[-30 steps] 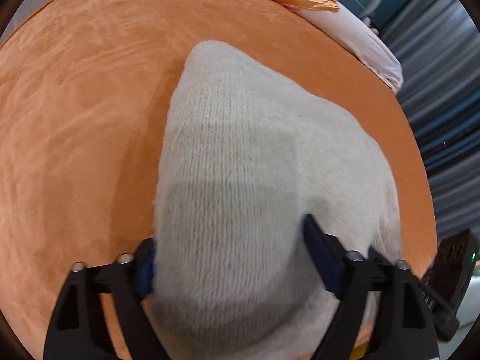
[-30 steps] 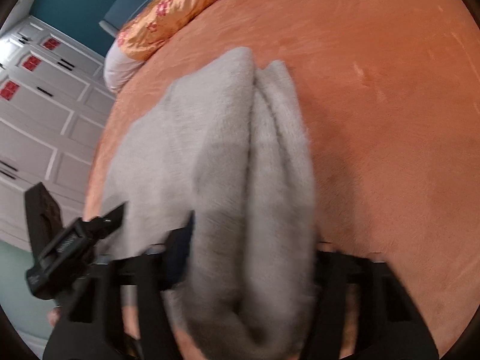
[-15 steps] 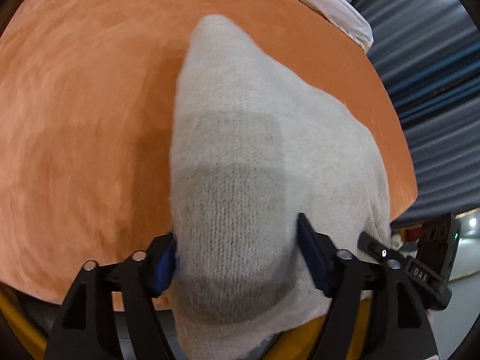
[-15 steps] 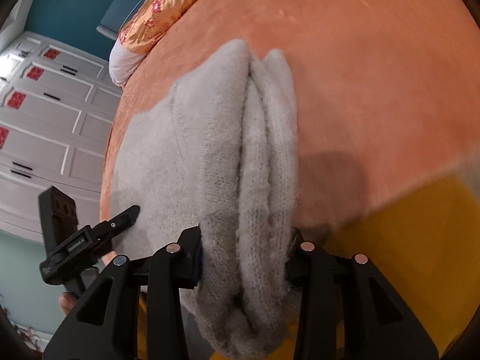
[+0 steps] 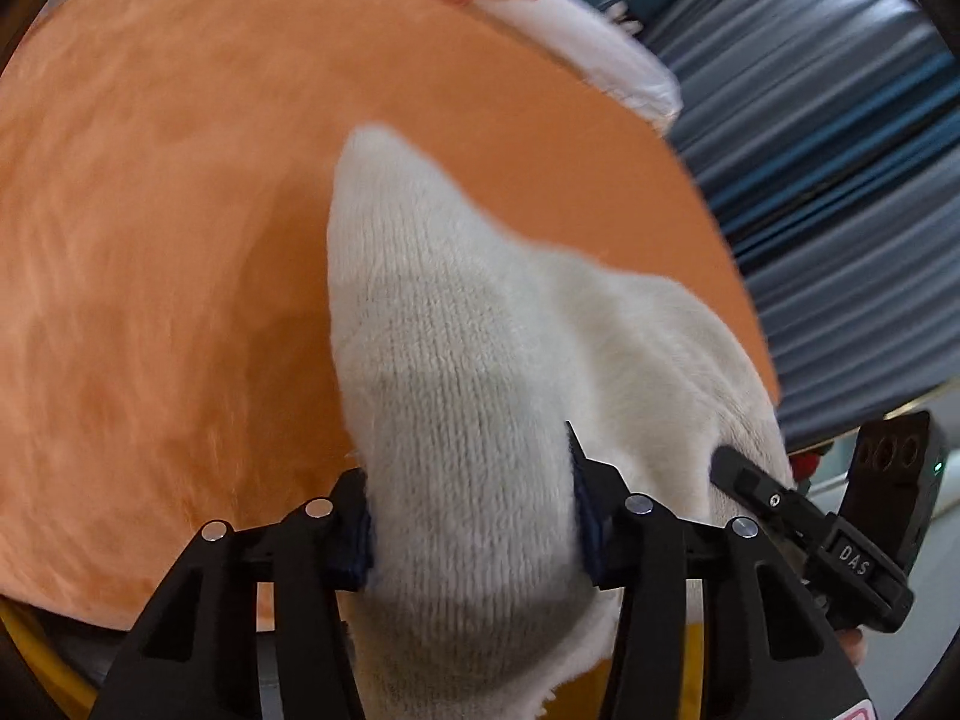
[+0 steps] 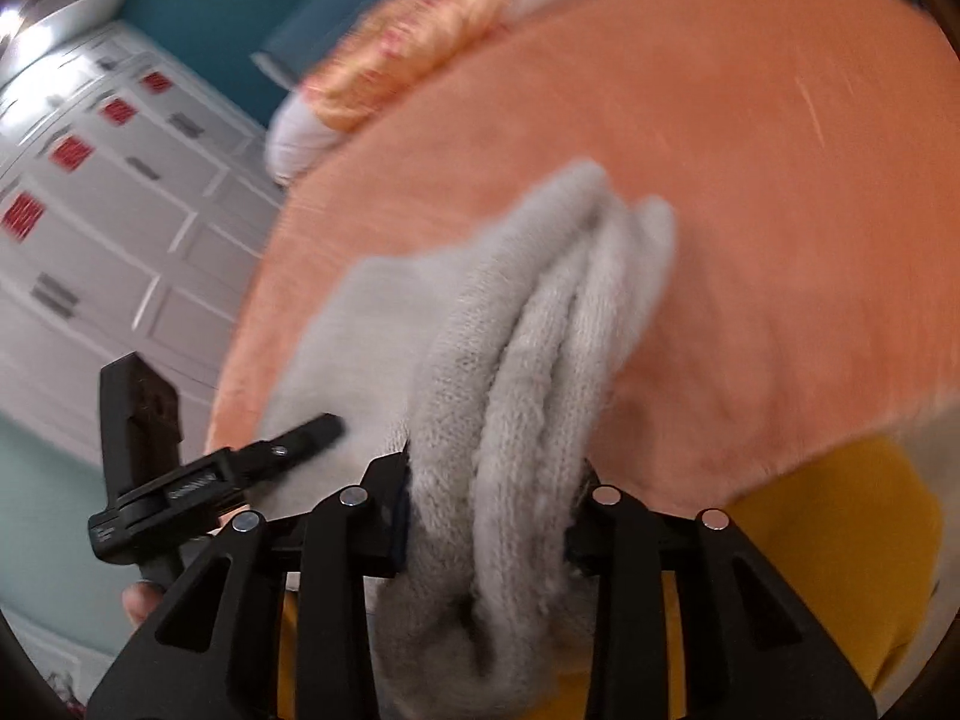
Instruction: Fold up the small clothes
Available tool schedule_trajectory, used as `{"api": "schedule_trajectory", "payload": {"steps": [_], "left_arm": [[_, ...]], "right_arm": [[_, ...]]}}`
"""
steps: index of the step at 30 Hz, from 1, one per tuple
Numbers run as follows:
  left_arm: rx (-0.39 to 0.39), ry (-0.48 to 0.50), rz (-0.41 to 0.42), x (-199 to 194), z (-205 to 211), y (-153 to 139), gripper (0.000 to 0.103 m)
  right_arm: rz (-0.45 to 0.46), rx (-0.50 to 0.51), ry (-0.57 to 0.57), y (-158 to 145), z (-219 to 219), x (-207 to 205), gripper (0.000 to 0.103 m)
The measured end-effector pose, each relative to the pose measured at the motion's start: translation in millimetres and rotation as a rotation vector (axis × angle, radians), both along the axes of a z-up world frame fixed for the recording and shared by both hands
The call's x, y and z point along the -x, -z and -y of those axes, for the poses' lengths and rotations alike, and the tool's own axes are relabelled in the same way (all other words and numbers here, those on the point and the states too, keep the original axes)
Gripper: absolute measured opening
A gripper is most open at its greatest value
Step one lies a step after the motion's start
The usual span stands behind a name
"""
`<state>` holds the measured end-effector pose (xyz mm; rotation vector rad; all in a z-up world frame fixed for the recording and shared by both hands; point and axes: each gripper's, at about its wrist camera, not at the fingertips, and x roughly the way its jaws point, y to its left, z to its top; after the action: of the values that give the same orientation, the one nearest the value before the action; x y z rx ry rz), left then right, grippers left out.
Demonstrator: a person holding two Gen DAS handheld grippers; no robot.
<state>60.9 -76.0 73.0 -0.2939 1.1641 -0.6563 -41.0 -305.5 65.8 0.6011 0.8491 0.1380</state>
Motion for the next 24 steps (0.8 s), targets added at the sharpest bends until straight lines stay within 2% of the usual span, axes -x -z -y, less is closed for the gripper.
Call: {"api": "schedule_trajectory", "payload": {"steps": [5, 9, 10, 12, 13, 15, 16, 17, 18, 19, 20, 21, 22, 24], "left_arm": [[0.051, -0.01, 0.179, 4, -17, -71, 0.046], [0.093, -0.045, 0.324, -3, -49, -133, 0.046], [0.091, -0.058, 0.374, -8, -59, -150, 0.046], [0.074, -0.084, 0.429, -17, -75, -166, 0.047], [0.056, -0.101, 0.449, -25, -82, -170, 0.048], [0.005, -0.157, 0.458, -46, -97, -160, 0.053], [-0.028, -0.185, 0.445, -59, -102, -148, 0.06], [-0.078, -0.206, 0.407, -77, -107, -124, 0.062], [-0.137, -0.222, 0.343, -93, -115, -93, 0.063], [-0.203, -0.244, 0.272, -103, -121, -64, 0.061], [-0.246, -0.266, 0.213, -106, -128, -43, 0.059], [-0.262, -0.281, 0.166, -102, -138, -24, 0.059], [-0.241, -0.283, 0.147, -93, -150, -12, 0.059], [-0.22, -0.3, 0.139, -73, -164, 3, 0.059]], "right_arm": [[0.168, 0.085, -0.063, -72, -34, -7, 0.032], [0.321, 0.059, -0.103, -124, -53, -24, 0.032], [0.345, 0.051, -0.109, -131, -55, -31, 0.033], [0.387, 0.039, -0.122, -141, -61, -46, 0.034], [0.394, 0.018, -0.126, -140, -66, -63, 0.038], [0.361, -0.022, -0.118, -120, -70, -93, 0.046], [0.311, -0.006, -0.088, -94, -73, -115, 0.051], [0.262, 0.014, -0.059, -75, -70, -123, 0.056], [0.165, 0.048, -0.017, -45, -70, -137, 0.056], [0.047, 0.092, 0.025, -11, -71, -145, 0.051], [0.001, 0.105, 0.041, 5, -71, -144, 0.045], [-0.025, 0.094, 0.046, 23, -73, -133, 0.043], [-0.02, 0.076, 0.039, 29, -74, -124, 0.041], [-0.029, 0.088, 0.029, 38, -79, -104, 0.041]]}}
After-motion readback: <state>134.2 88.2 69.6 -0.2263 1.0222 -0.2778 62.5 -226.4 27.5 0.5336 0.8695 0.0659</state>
